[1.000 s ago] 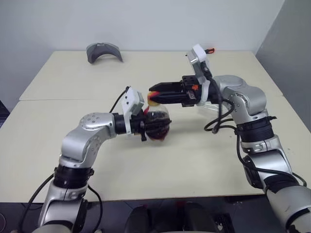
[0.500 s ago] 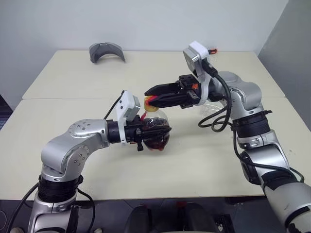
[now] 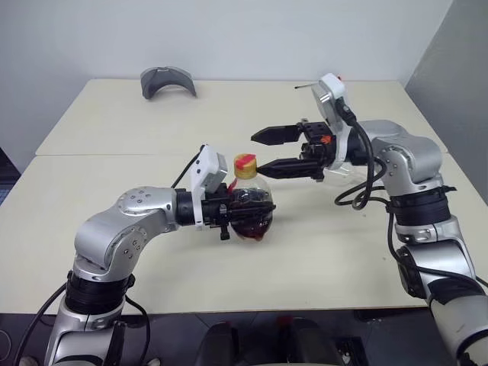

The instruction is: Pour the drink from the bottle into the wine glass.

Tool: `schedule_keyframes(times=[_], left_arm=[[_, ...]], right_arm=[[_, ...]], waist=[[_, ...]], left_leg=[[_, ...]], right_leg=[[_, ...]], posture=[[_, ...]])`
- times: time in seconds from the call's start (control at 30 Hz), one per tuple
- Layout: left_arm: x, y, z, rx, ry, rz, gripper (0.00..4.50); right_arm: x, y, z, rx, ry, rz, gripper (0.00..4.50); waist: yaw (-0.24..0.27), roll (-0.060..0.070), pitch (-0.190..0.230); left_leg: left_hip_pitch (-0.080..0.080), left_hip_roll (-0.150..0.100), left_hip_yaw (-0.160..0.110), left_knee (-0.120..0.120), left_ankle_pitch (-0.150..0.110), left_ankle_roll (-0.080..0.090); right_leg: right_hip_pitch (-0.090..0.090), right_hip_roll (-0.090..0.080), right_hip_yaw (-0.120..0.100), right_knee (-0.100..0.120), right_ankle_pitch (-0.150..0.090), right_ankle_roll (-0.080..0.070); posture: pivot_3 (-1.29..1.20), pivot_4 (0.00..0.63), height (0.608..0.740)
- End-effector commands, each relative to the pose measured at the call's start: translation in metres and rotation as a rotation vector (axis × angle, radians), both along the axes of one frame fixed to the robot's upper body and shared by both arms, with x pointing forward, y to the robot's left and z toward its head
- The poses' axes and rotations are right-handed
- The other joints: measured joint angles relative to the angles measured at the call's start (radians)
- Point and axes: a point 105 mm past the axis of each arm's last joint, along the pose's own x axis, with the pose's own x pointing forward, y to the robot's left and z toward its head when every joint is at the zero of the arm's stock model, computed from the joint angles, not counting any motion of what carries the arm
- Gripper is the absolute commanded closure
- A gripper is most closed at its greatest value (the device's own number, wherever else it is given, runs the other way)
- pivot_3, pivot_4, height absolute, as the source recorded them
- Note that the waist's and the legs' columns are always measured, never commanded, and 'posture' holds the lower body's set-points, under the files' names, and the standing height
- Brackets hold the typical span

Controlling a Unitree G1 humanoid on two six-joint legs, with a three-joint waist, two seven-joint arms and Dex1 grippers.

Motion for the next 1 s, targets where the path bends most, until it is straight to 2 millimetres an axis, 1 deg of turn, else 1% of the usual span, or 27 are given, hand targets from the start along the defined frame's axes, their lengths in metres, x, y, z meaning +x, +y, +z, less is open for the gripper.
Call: schedule_keyframes(times=[0.03,0.13,0.27,0.37,0.43,0.57,0.73,0.83,1.0], left_arm=[[0.018,0.019,0.0,0.002,-0.048,0.083,3.36],[0.025,0.021,0.0,0.0,-0.06,0.097,3.36],[0.039,0.021,0.0,-0.017,-0.073,0.125,3.36],[0.048,0.017,-0.001,-0.024,-0.086,0.135,3.36],[0.051,0.014,0.002,-0.033,-0.097,0.132,3.36],[0.053,0.01,0.004,-0.033,-0.113,0.112,3.36],[0.056,0.009,0.005,-0.031,-0.124,0.109,3.36],[0.051,0.009,0.005,-0.026,-0.126,0.099,3.36],[0.049,0.011,0.005,-0.023,-0.126,0.096,3.36]], right_arm=[[-0.007,-0.005,0.014,0.036,-0.068,-0.063,0.0],[-0.006,0.0,0.017,0.064,-0.081,-0.124,0.0],[-0.012,0.008,0.014,0.081,-0.059,-0.125,0.0],[-0.007,0.019,0.01,0.065,-0.086,-0.185,0.0],[-0.005,0.026,0.011,0.081,-0.092,-0.205,0.0],[-0.007,0.036,0.009,0.09,-0.082,-0.198,0.0],[-0.007,0.048,0.011,0.11,-0.095,-0.202,0.0],[-0.008,0.05,0.012,0.12,-0.089,-0.202,0.0],[-0.005,0.05,0.015,0.134,-0.075,-0.203,0.0]], waist=[[-0.001,0.0,0.0],[-0.003,0.0,0.0],[0.0,0.0,0.0],[0.0,0.0,0.0],[0.0,0.0,0.0],[-0.001,0.0,0.0],[-0.001,0.0,0.0],[-0.001,0.0,0.0],[-0.001,0.0,0.0]], left_leg=[[0.0,0.0,0.0,0.0,0.0,0.0],[0.0,0.0,0.0,0.0,-0.002,0.003],[-0.001,0.0,0.0,0.0,-0.002,0.003],[-0.001,0.0,0.0,0.0,-0.002,0.003],[0.0,0.0,0.0,0.0,-0.002,0.003],[-0.001,0.0,0.0,0.0,0.0,0.0],[0.0,0.0,0.0,0.0,0.0,0.0],[-0.001,0.0,0.0,0.0,0.0,0.0],[-0.001,0.0,0.0,0.0,0.0,0.0]], right_leg=[[0.0,0.0,0.0,0.0,0.0,0.0],[0.0,0.0,0.0,0.0,0.0,0.0],[-0.001,0.0,0.0,0.0,0.0,0.0],[0.0,0.0,0.0,0.0,0.0,0.0],[0.0,0.0,0.0,0.0,0.0,0.0],[-0.001,0.0,0.0,0.0,0.0,0.0],[-0.001,0.0,0.0,0.0,0.0,0.0],[-0.001,0.0,0.0,0.0,0.0,0.0],[-0.001,0.0,0.0,0.0,0.0,0.0]], posture=[[0.0,0.15,0.74],[0.0,0.15,0.74],[0.0,0.15,0.74],[0.0,0.15,0.74],[0.0,0.15,0.74],[0.0,0.15,0.74],[0.0,0.15,0.74],[0.0,0.15,0.74],[0.0,0.15,0.74]])
